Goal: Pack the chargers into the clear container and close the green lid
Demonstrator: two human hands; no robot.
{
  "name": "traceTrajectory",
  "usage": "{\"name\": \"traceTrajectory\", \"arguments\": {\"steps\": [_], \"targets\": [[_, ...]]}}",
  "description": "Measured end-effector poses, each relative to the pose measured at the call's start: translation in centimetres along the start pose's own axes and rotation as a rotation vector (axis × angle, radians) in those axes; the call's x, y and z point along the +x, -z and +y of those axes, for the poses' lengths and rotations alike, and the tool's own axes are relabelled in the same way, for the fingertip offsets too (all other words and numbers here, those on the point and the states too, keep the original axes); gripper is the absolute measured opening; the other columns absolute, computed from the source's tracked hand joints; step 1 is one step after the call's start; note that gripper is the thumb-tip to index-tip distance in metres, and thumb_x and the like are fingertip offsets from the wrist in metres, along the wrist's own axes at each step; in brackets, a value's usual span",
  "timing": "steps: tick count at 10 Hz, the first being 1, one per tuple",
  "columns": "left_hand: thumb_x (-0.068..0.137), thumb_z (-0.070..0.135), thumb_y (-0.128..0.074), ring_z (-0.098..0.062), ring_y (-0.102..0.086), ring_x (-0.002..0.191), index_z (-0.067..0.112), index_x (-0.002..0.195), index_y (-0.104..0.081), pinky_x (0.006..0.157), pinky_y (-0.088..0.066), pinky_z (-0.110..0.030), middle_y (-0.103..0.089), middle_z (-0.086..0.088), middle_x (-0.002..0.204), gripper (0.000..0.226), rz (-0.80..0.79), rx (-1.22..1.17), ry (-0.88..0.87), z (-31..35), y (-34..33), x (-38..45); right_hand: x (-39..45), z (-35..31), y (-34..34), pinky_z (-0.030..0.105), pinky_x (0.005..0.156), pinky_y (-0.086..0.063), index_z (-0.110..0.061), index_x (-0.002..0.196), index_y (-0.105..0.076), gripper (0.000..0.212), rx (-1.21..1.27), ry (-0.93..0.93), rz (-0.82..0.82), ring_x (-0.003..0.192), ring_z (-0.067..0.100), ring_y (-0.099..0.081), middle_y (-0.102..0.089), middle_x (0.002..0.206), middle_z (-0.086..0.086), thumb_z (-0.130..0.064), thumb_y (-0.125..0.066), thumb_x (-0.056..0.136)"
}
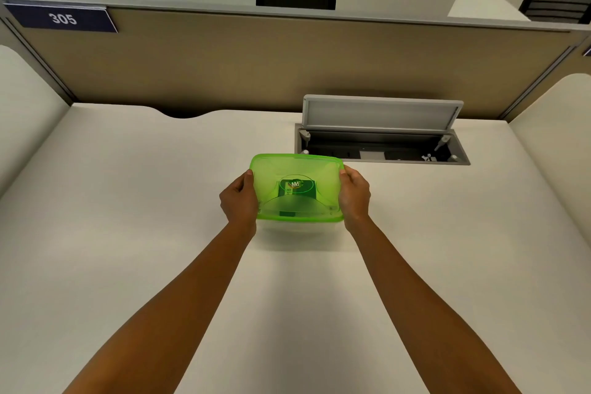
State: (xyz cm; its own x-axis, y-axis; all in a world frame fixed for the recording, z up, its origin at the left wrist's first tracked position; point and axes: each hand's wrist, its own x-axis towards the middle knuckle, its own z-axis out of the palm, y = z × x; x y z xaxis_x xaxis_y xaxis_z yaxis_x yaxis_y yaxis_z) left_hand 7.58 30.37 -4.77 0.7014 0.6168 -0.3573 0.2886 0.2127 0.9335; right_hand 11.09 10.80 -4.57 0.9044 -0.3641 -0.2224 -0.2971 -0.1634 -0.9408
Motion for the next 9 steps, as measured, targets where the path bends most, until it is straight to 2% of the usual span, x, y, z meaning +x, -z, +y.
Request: {"name": "traceTrajectory", "arguments": {"steps": [1,2,4,5,6,7,8,9], "targets": [[0.094,0.035,-0.061,-0.009,-0.063,0.092,0.014,0.116,-0.073,0.076,-0.047,-0.018,-0.07,0.008,0.1,0.033,0.008,0.011,-0.017,0.7,-0.9,1.0,1.5,-0.6,-0.7,0.039,0.103,-0.046,-0.01,0.13,-0.061,0.037,-0.004,0.003,-0.005,0.118,0.027,-0.056,-0.063,0.129,0.01,-0.027,-0.046,0.101],[0.094,0.035,-0.06,-0.012,-0.062,0.092,0.014,0.114,-0.074,0.083,-0.047,-0.026,-0.071,0.007,0.097,0.033,0.02,0.049,-0.023,0.8,-1.7,2.5,2.9,-0.5,-1.7,0.036,0.102,-0.044,-0.008,0.131,-0.06,0.037,-0.009,0.0,-0.004,0.12,0.027,-0.055,-0.062,0.13,0.011,-0.026,-0.046,0.101],[0.095,0.037,-0.058,-0.007,-0.057,0.076,0.017,0.103,-0.077,0.078,-0.049,-0.028,-0.066,0.013,0.074,0.029,0.022,0.087,-0.04,-0.1,-2.2,4.1,3.9,0.2,-2.6,0.035,0.099,-0.044,-0.009,0.131,-0.059,0.037,-0.024,-0.008,-0.001,0.118,0.027,-0.056,-0.062,0.129,0.011,-0.027,-0.044,0.102],[0.096,0.037,-0.057,-0.006,-0.055,0.071,0.014,0.099,-0.077,0.074,-0.047,-0.026,-0.063,0.012,0.067,0.031,0.025,0.1,-0.058,-0.3,-2.2,4.2,3.8,0.2,-2.7,0.033,0.096,-0.044,-0.008,0.131,-0.059,0.038,-0.037,0.003,-0.002,0.117,0.027,-0.056,-0.063,0.129,0.011,-0.026,-0.044,0.102],[0.097,0.035,-0.053,-0.009,-0.045,0.061,0.012,0.081,-0.073,0.063,-0.038,-0.025,-0.05,0.002,0.057,0.034,0.002,0.18,-0.131,-0.1,-2.0,4.4,3.8,0.2,-2.6,0.029,0.09,-0.042,-0.008,0.129,-0.059,0.036,-0.082,0.051,-0.015,0.107,0.021,-0.055,-0.063,0.126,0.012,-0.026,-0.043,0.102],[0.099,0.033,-0.05,-0.015,-0.039,0.059,0.018,0.066,-0.059,0.063,-0.034,-0.03,-0.047,-0.001,0.059,0.037,-0.03,0.252,-0.182,0.3,-1.5,4.3,3.8,-0.1,-2.0,0.029,0.09,-0.043,-0.007,0.129,-0.059,0.036,-0.117,0.064,-0.053,0.111,0.025,-0.057,-0.063,0.126,0.012,-0.026,-0.043,0.102],[0.103,0.034,-0.04,-0.019,-0.046,0.058,0.015,0.063,-0.052,0.065,-0.038,-0.034,-0.053,-0.006,0.058,0.046,-0.067,0.427,-0.343,0.6,-0.4,3.6,2.9,-0.8,-1.5,0.03,0.095,-0.043,-0.006,0.131,-0.056,0.037,-0.208,0.145,-0.028,0.12,0.03,-0.056,-0.062,0.129,0.014,-0.025,-0.043,0.102],[0.104,0.038,-0.036,-0.027,-0.065,0.108,0.014,0.109,-0.071,0.094,-0.049,-0.04,-0.072,-0.014,0.113,0.043,-0.084,0.545,-0.405,0.5,0.7,2.9,1.7,-1.1,-1.2,0.027,0.096,-0.042,-0.009,0.134,-0.053,0.037,-0.254,0.281,0.008,0.122,0.027,-0.055,-0.061,0.131,0.011,-0.025,-0.044,0.102]]}}
